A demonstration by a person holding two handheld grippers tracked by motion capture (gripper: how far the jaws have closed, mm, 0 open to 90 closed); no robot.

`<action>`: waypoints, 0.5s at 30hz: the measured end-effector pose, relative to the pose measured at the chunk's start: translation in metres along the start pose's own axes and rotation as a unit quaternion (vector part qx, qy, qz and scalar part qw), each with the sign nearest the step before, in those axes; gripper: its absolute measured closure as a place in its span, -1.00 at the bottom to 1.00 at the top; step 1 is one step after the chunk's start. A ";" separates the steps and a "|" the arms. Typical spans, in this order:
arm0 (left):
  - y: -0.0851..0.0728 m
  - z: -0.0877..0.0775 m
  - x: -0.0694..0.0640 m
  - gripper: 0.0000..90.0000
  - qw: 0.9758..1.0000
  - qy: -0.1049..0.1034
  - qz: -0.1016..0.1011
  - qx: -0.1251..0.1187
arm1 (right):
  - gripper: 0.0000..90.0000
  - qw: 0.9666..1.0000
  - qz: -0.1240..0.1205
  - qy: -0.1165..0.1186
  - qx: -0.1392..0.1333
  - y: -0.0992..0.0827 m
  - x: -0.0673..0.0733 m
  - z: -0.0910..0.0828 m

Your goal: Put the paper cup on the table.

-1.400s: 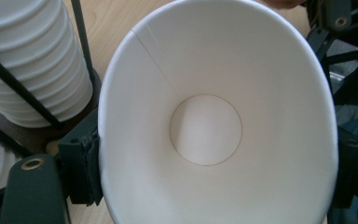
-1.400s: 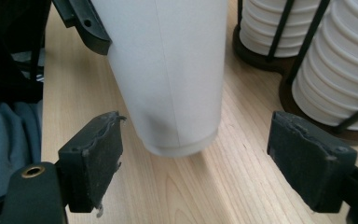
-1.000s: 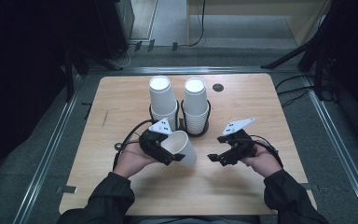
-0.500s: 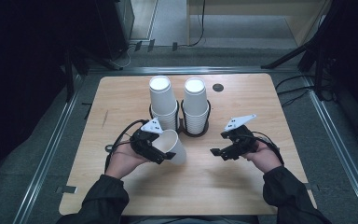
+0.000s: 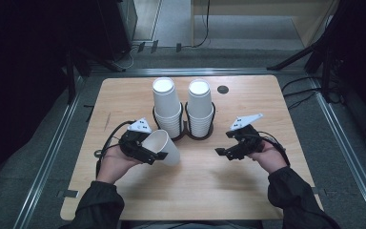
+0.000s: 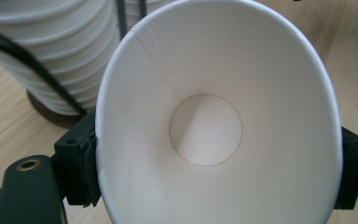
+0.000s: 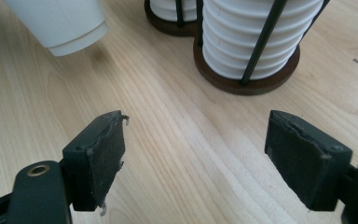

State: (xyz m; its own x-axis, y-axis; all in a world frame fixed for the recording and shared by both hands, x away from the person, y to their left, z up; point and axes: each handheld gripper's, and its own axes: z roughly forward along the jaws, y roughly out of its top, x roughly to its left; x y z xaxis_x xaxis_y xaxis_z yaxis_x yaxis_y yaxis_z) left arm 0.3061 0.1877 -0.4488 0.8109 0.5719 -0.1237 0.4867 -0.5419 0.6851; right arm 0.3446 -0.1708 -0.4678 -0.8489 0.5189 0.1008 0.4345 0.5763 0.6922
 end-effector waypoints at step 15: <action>-0.017 -0.023 0.036 -0.68 0.998 0.042 -0.036 -0.001 | -0.55 1.000 0.007 -0.003 0.015 -0.006 -0.003 0.003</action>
State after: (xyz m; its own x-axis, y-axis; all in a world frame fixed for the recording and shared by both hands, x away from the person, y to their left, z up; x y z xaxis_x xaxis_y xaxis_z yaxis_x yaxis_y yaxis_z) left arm 0.3193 0.2323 -0.4484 0.7434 0.6593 -0.1127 0.5427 -0.4961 0.6778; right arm 0.3455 -0.1743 -0.4745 -0.8409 0.5309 0.1054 0.4549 0.5876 0.6692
